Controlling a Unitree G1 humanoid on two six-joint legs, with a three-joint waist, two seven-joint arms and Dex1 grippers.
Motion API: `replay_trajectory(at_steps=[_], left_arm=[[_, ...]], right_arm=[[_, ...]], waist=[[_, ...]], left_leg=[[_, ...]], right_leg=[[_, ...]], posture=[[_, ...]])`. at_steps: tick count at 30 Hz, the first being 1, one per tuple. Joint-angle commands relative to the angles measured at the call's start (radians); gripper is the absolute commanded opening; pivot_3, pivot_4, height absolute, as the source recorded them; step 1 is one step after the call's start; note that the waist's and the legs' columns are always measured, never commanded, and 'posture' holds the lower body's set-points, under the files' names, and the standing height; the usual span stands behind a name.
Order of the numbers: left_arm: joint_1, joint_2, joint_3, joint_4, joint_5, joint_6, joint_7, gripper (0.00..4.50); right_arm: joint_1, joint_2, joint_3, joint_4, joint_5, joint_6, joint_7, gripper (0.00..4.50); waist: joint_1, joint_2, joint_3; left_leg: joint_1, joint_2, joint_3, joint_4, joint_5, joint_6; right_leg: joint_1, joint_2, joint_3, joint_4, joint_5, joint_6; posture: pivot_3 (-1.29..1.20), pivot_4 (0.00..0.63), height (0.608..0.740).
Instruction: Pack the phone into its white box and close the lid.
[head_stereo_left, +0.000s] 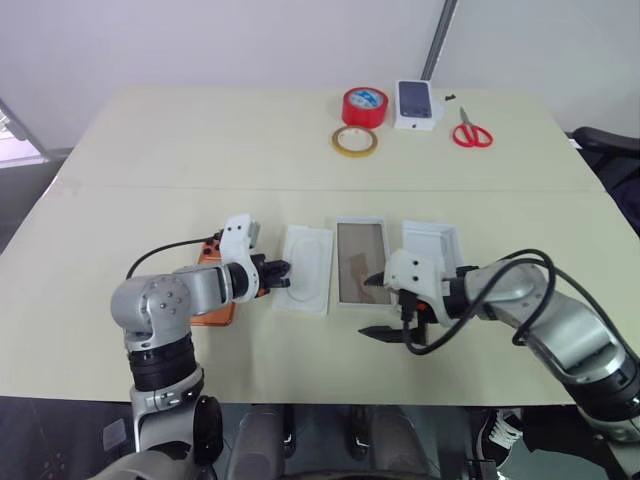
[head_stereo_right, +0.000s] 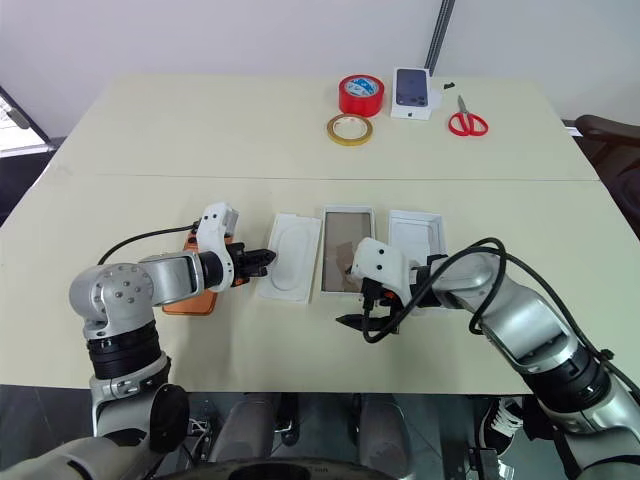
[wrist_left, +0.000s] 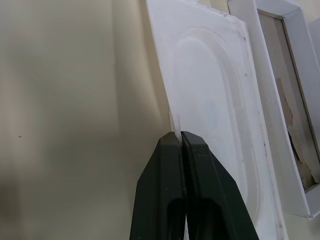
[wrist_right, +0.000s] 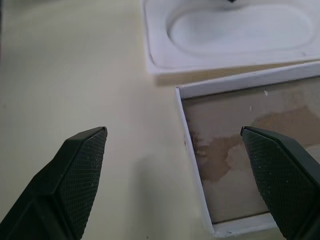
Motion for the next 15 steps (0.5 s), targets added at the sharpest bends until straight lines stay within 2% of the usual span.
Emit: replay_trajectory(at_steps=[1, 2, 5, 12, 15], left_arm=[[-0.024, -0.013, 0.081, -0.013, -0.007, -0.002, -0.013, 0.04], [-0.033, -0.023, 0.108, -0.015, -0.013, 0.003, -0.016, 0.04], [-0.064, -0.041, 0.189, -0.028, -0.022, 0.023, -0.018, 0.00], [-0.061, -0.009, 0.242, -0.037, -0.024, 0.027, -0.007, 0.00], [-0.064, 0.003, 0.251, -0.041, -0.025, 0.027, -0.002, 0.00]], right_arm=[[-0.030, 0.002, 0.040, -0.027, -0.033, 0.019, -0.012, 4.50], [-0.033, 0.002, 0.052, -0.021, -0.042, 0.021, -0.013, 4.50], [-0.049, 0.009, 0.103, 0.035, -0.107, 0.006, -0.038, 3.63], [-0.078, 0.044, 0.143, 0.047, -0.137, -0.019, -0.016, 0.02], [-0.092, 0.066, 0.169, 0.042, -0.153, -0.024, -0.008, 0.02]], waist=[[0.000, 0.000, 0.000], [0.000, 0.000, 0.000], [0.000, 0.000, 0.000], [-0.001, -0.001, 0.000], [-0.001, -0.001, 0.000]], left_leg=[[0.000, 0.000, 0.000, 0.000, 0.000, 0.000], [0.000, 0.000, 0.000, 0.000, 0.000, 0.000], [0.000, 0.000, 0.000, 0.000, 0.000, 0.000], [-0.001, 0.000, 0.000, 0.000, 0.000, 0.000], [-0.001, 0.000, 0.000, 0.000, 0.000, 0.000]], right_leg=[[0.000, 0.000, 0.000, 0.000, 0.000, 0.000], [0.000, 0.000, 0.000, 0.000, 0.000, 0.000], [0.000, 0.000, 0.000, 0.000, 0.000, 0.000], [0.000, 0.000, 0.000, 0.000, 0.000, 0.000], [0.000, 0.000, 0.000, 0.000, 0.000, 0.000]], posture=[[0.00, 0.150, 0.736], [0.00, 0.150, 0.736], [0.00, 0.150, 0.736], [0.00, 0.150, 0.736], [0.00, 0.150, 0.736]])
